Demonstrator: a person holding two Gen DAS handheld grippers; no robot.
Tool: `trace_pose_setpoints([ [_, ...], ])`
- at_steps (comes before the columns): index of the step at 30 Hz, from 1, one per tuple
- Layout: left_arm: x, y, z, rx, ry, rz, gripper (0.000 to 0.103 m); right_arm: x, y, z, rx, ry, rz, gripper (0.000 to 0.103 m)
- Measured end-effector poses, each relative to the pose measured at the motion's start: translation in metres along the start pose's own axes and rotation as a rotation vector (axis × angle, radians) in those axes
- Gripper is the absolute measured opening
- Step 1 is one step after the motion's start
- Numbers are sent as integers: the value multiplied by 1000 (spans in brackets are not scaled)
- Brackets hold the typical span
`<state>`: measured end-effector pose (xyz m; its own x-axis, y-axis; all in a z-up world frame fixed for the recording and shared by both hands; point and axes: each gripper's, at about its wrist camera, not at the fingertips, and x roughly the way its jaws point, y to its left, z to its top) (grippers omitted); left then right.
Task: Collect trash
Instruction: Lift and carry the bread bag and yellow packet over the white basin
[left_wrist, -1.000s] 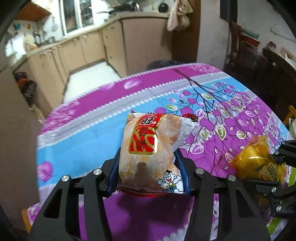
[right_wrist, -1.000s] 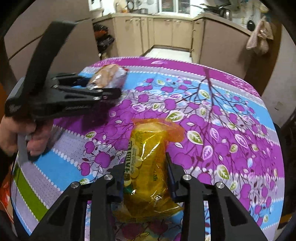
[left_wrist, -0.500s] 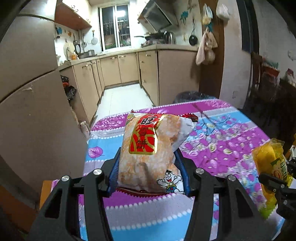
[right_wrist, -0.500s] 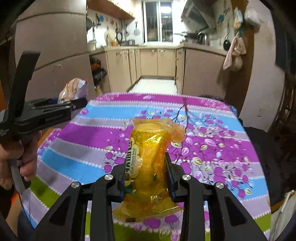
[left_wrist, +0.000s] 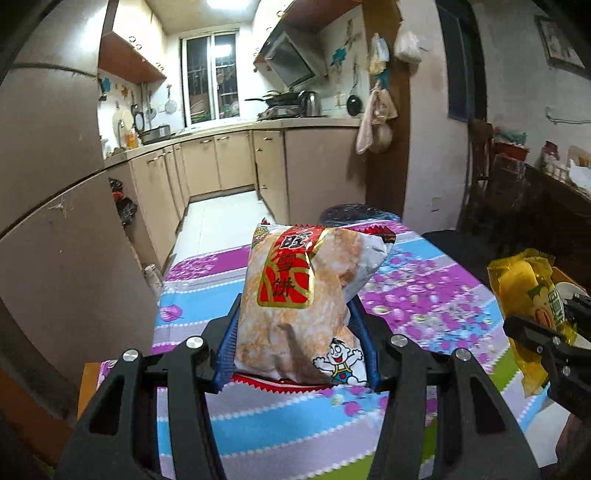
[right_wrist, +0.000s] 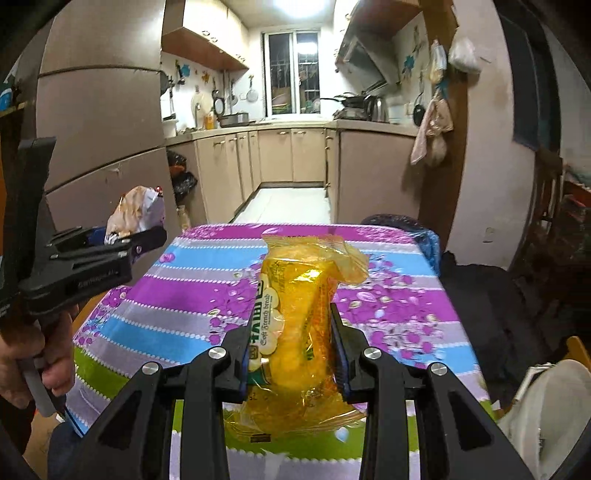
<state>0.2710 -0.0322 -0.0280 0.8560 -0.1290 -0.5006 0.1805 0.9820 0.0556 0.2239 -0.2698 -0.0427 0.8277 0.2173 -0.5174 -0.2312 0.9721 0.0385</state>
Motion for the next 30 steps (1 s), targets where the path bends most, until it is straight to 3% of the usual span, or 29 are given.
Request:
trace_pose_setpoints([
  [14,-20,-91,17,72,-30,-141,51,-78,-65,-10,76,-41,-136,35],
  [30,-22,-260,27,177,30,-431,51,-198,-244,-51,236,-21,-425,35],
])
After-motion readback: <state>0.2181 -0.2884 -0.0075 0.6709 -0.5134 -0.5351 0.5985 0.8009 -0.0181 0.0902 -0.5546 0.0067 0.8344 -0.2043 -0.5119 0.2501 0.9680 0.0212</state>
